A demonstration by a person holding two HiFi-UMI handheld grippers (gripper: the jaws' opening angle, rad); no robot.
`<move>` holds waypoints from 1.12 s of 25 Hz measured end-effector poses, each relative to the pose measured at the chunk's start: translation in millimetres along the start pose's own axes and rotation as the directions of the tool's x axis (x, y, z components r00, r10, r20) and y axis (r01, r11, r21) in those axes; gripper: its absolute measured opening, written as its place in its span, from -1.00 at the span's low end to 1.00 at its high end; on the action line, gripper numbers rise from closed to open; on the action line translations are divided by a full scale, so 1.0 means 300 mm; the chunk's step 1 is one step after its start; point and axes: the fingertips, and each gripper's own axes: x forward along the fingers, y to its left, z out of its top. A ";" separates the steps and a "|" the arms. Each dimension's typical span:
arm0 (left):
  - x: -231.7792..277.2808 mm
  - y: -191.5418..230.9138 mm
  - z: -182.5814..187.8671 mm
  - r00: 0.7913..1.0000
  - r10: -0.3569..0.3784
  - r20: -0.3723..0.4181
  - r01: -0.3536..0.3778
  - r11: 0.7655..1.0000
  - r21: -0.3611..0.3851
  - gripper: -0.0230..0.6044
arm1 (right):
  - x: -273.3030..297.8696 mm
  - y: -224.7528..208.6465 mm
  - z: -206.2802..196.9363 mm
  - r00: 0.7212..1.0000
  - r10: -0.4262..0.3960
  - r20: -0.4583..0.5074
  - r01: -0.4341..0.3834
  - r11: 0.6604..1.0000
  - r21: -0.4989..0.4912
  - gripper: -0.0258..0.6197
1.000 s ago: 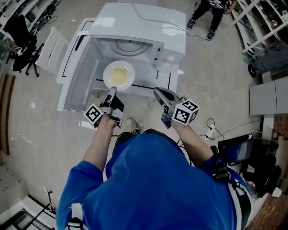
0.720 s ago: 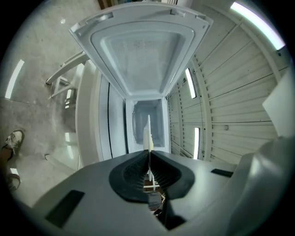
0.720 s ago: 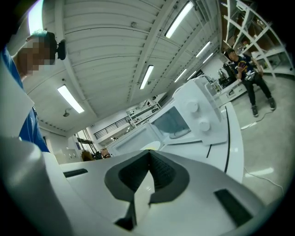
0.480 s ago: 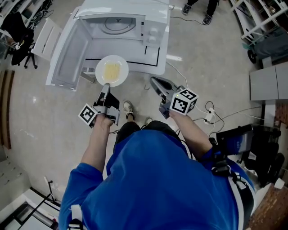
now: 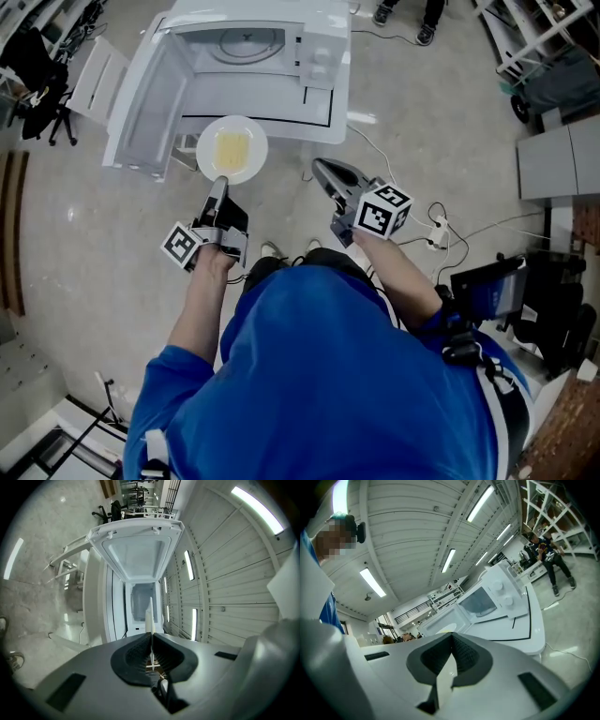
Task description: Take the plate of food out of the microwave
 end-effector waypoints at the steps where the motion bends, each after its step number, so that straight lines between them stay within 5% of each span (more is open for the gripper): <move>1: -0.004 -0.006 0.011 1.000 -0.004 -0.004 0.004 1.000 0.001 -0.87 | 0.005 0.008 0.002 1.000 -0.004 0.004 0.004 1.000 -0.001 -0.94; 28: 0.005 -0.038 0.130 0.999 -0.038 -0.024 0.038 0.999 -0.001 -0.87 | 0.065 0.008 0.020 0.998 -0.049 0.032 0.048 0.999 0.019 -0.95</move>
